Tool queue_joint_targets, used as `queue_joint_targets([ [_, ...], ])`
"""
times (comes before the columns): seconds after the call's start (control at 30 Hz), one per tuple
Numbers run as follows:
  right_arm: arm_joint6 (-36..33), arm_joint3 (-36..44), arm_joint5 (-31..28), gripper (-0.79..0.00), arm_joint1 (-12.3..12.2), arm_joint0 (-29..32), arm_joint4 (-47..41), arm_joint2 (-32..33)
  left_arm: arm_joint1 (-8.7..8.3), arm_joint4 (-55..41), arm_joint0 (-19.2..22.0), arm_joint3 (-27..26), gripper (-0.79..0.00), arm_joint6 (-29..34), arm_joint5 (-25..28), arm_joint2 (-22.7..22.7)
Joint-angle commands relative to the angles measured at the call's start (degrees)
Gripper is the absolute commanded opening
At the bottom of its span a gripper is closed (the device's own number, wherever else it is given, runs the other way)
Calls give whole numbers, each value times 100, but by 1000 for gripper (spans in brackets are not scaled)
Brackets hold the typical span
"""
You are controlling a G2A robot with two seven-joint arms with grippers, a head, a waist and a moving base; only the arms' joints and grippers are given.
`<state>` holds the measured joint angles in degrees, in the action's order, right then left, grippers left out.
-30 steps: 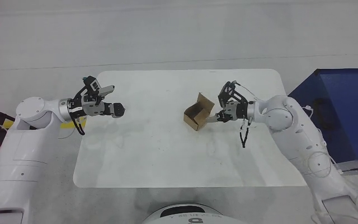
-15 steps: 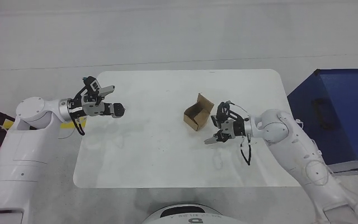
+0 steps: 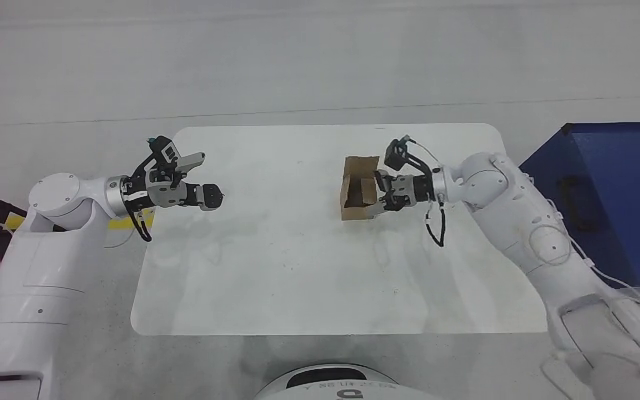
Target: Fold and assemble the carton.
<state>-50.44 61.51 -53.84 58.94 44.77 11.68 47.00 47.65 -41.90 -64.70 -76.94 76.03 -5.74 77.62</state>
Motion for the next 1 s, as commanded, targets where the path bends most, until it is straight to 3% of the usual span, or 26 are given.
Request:
queue_joint_targets([
  [0.0, -40, -173, 40, 0, 58, -196, -100, -193, 0, 0, 0, 0, 0, 0, 0, 0],
  [0.1, 69, -385, -69, 0, 106, -350, -297, -372, 0, 0, 0, 0, 0, 0, 0, 0],
  [0.23, 417, -339, -416, 0, -69, -90, -462, -273, 0, 0, 0, 0, 0, 0, 0, 0],
  [0.5, 416, -274, -416, 0, -96, -42, -504, -250, 1, 27, -12, -13, 0, -34, -27, -15],
  [0.57, 416, -274, -416, 0, -96, -42, -504, -250, 4, 511, 66, -380, 0, -416, -631, -236],
  [0.67, 649, -303, -278, 0, -121, 27, -395, -142, 18, 1285, 362, -905, 0, -647, -2134, -774],
  [0.73, 1025, -243, -331, 0, -174, 167, -222, 44, 72, 1453, 594, -986, 0, -725, -2978, -1277],
  [0.97, 1447, 188, -314, 0, -388, 666, 351, 527, 422, -411, 1826, -616, 0, -1938, -4190, -3139],
])
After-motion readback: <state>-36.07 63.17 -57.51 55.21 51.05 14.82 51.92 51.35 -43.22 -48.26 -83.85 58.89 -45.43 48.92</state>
